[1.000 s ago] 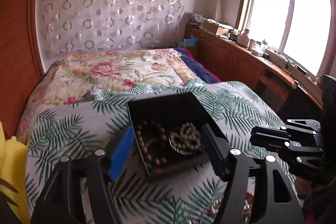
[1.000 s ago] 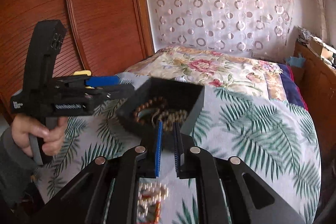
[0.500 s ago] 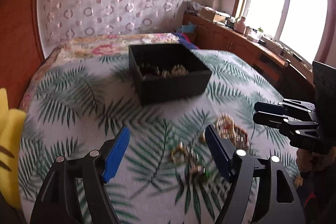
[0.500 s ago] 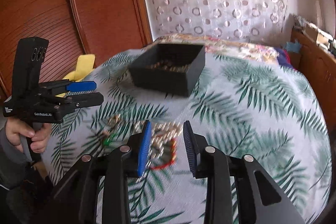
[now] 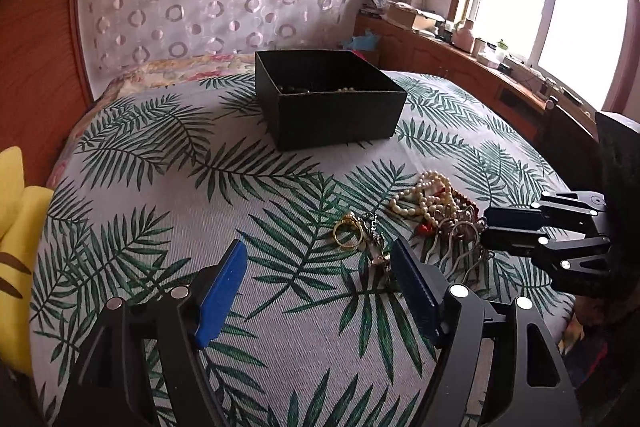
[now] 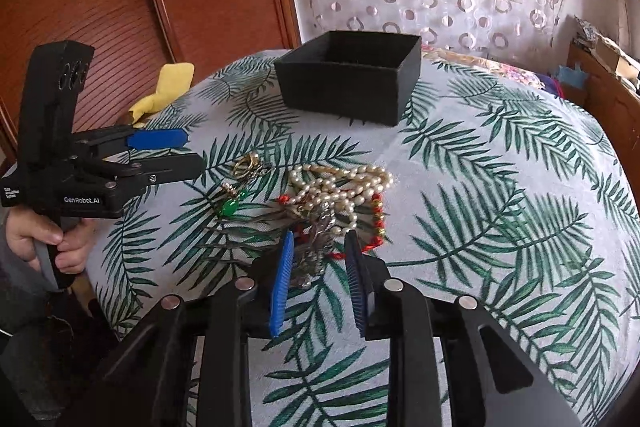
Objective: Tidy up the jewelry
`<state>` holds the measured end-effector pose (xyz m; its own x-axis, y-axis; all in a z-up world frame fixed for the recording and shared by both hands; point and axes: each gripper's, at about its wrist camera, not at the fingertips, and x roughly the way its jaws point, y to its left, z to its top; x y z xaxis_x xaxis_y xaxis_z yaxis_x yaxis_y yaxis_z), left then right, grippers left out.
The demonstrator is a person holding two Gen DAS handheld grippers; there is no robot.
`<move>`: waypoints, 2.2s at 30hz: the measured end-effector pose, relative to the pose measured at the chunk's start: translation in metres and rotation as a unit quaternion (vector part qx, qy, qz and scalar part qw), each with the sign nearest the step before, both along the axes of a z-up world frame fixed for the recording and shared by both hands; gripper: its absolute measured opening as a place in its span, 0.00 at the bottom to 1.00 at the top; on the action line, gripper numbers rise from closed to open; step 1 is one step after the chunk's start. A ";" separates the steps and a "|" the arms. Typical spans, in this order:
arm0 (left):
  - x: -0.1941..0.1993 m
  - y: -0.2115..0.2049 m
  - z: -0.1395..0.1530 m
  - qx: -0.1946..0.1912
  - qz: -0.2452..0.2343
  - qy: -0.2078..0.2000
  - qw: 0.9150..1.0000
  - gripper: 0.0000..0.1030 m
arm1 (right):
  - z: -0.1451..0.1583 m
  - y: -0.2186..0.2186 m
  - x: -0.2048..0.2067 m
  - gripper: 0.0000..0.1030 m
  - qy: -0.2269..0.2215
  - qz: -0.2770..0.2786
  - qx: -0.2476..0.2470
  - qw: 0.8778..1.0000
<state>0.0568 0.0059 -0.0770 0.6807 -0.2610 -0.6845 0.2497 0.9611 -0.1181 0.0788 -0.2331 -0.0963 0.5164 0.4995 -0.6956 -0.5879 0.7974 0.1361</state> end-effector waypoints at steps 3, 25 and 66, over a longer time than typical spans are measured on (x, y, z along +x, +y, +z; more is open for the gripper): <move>-0.001 0.000 0.000 0.000 -0.001 0.000 1.000 0.69 | 0.000 0.006 0.002 0.28 -0.004 -0.003 -0.012 1.000; -0.002 0.002 -0.004 -0.003 0.001 0.007 1.000 0.69 | 0.001 0.009 0.006 0.14 0.002 0.013 -0.023 1.000; 0.067 -0.087 -0.014 0.086 -0.121 0.056 0.987 0.17 | 0.006 -0.036 0.018 0.14 -0.003 -0.044 -0.013 0.999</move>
<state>0.1242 -0.0813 -0.0906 0.5299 -0.2808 -0.8002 0.4695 0.8829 0.0011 0.0971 -0.2686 -0.0900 0.5614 0.4341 -0.7046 -0.5156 0.8494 0.1126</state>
